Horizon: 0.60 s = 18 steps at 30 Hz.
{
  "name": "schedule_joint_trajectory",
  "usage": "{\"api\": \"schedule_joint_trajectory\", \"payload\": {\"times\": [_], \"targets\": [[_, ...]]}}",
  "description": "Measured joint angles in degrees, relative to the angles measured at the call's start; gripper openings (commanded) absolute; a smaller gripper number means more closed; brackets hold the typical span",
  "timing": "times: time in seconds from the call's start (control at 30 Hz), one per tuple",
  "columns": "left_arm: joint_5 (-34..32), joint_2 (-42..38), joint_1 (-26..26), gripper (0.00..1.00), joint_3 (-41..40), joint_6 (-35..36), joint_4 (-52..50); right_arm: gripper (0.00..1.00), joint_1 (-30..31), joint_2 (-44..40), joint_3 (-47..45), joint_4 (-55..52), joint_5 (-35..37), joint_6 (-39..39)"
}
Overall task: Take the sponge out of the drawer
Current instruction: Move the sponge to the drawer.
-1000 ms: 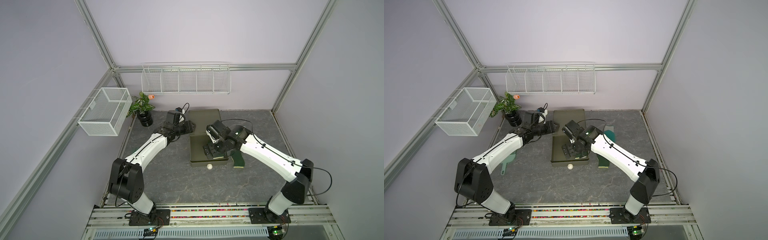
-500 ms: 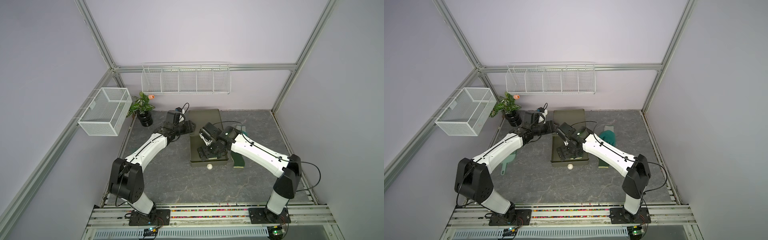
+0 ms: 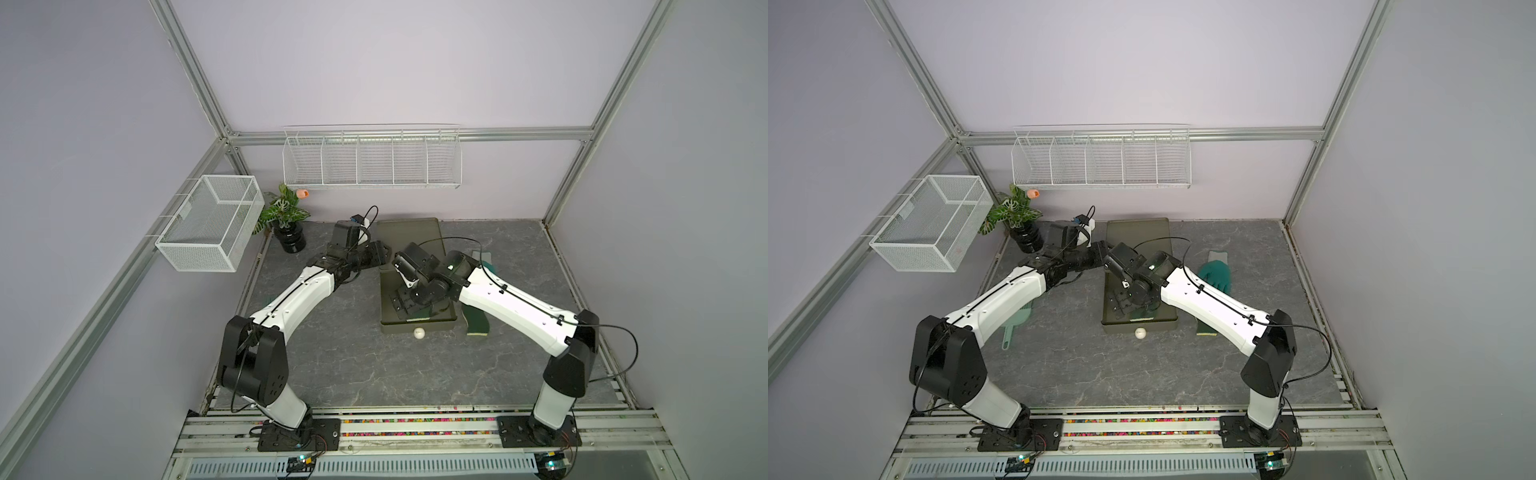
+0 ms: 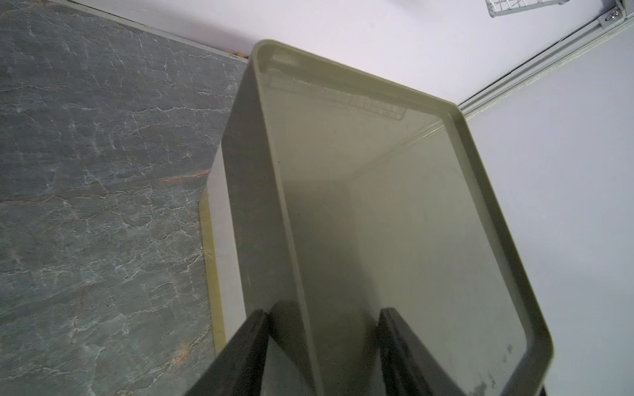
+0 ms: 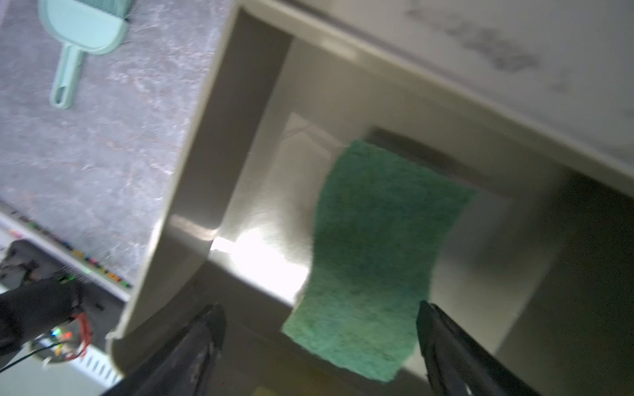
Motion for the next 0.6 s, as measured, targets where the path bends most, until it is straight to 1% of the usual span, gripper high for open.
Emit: {"api": "schedule_joint_trajectory", "payload": {"times": [0.27, 0.6], "targets": [[0.0, 0.0, 0.0, 0.55, 0.0, 0.0, 0.0, 0.89, -1.16, 0.02, 0.04, -1.31, 3.13, -0.04], [0.02, 0.0, 0.0, 0.55, 0.0, 0.02, 0.0, 0.89, -1.79, 1.68, 0.2, -1.25, 1.55, -0.04]]}}
